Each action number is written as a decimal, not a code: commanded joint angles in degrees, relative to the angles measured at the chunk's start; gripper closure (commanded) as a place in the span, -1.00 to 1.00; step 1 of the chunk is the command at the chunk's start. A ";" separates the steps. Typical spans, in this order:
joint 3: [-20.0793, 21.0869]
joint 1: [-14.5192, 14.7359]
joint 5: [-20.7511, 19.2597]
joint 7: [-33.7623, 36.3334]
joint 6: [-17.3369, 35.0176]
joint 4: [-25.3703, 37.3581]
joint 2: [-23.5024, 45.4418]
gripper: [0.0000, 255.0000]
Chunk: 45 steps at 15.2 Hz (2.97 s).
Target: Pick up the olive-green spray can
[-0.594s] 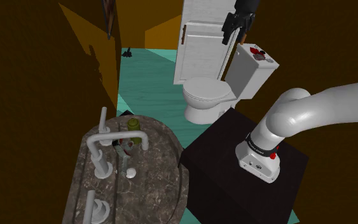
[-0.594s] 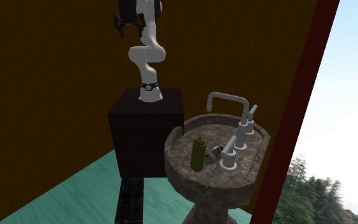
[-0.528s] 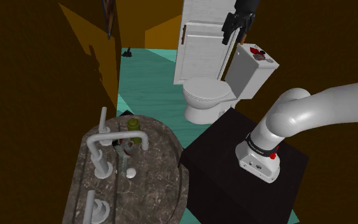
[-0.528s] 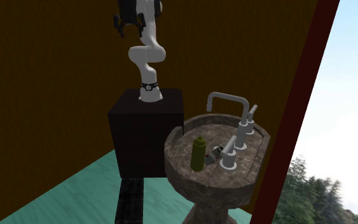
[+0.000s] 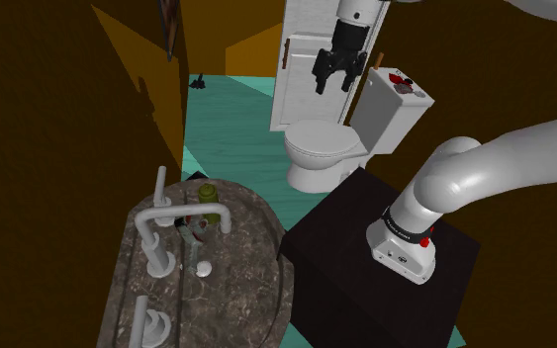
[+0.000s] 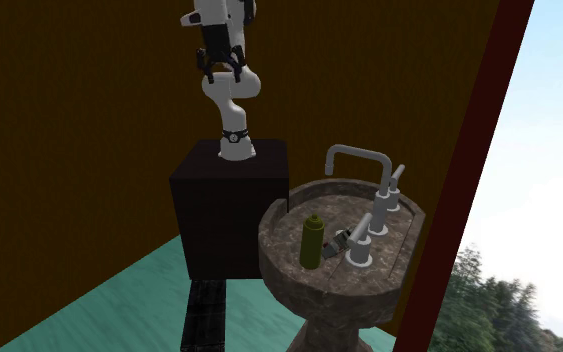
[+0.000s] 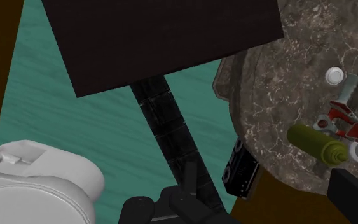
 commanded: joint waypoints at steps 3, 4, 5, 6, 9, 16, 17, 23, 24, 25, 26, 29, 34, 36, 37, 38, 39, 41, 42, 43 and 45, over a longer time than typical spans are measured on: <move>2.54 0.26 3.65 6.04 6.12 -2.69 4.52 -1.00; 3.17 0.38 4.55 7.47 7.65 -3.08 5.88 -1.00; 3.78 0.50 5.44 8.87 9.19 -3.41 7.31 -1.00; 4.39 0.63 6.33 10.23 10.75 -3.65 8.81 -1.00; 6.10 1.10 8.93 14.16 15.46 -3.94 13.73 -1.00; 9.40 2.38 14.52 22.29 26.24 -1.88 27.19 -1.00; 9.77 2.59 15.26 23.34 27.70 -1.27 29.28 -1.00; 11.41 4.01 19.34 29.08 35.63 3.89 42.33 -1.00; 11.59 4.27 19.98 29.95 36.78 5.00 44.56 -1.00; 11.75 4.53 20.61 30.79 37.89 6.18 46.79 -1.00; 11.89 4.80 21.23 31.62 38.94 7.43 49.03 -1.00; 12.22 5.61 23.03 33.99 41.75 11.59 55.77 -1.00; 12.53 6.93 25.79 37.77 45.28 19.88 67.02 -1.00; 12.59 7.46 26.79 39.29 46.29 23.68 71.53 -1.00; 12.60 7.74 27.25 40.06 46.70 25.68 73.80 -1.00; 12.61 8.01 27.70 40.85 47.06 27.77 76.07 -1.00; 12.61 8.02 27.71 40.87 47.06 27.80 76.11 -1.00; 12.68 8.02 27.87 40.31 47.86 28.27 77.46 -1.00; 12.72 8.02 27.94 40.04 48.25 28.53 78.15 -1.00; 12.76 8.02 28.02 39.77 48.63 28.80 78.84 -1.00; 12.83 8.02 28.15 39.24 49.38 29.36 80.24 -1.00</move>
